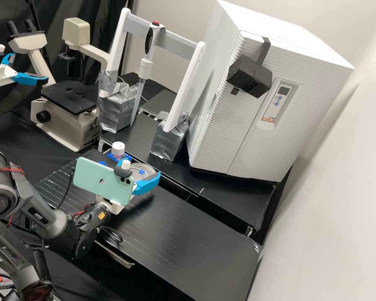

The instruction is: Close the lid

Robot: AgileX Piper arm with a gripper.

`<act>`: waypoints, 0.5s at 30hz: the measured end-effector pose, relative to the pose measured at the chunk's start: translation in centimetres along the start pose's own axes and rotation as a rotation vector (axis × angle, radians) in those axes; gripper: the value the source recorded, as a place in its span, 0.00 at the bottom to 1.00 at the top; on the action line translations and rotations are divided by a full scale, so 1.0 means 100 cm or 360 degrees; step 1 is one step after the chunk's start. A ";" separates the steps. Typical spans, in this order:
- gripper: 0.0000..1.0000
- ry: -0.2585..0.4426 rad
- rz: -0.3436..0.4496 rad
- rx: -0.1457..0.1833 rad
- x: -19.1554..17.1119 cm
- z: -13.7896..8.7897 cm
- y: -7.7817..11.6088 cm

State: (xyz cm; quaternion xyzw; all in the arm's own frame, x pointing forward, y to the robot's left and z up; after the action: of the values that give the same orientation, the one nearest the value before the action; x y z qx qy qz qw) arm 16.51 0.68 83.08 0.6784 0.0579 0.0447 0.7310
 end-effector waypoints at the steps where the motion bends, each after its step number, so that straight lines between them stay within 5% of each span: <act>1: 0.00 0.0005 0.0000 -0.0001 0.000 -0.001 0.000; 15: 0.00 0.0123 -0.0098 -0.0010 0.000 -0.012 -0.006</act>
State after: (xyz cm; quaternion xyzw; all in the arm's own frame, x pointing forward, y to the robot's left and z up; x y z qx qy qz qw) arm 16.30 1.77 82.35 0.6717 0.1069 0.0486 0.7315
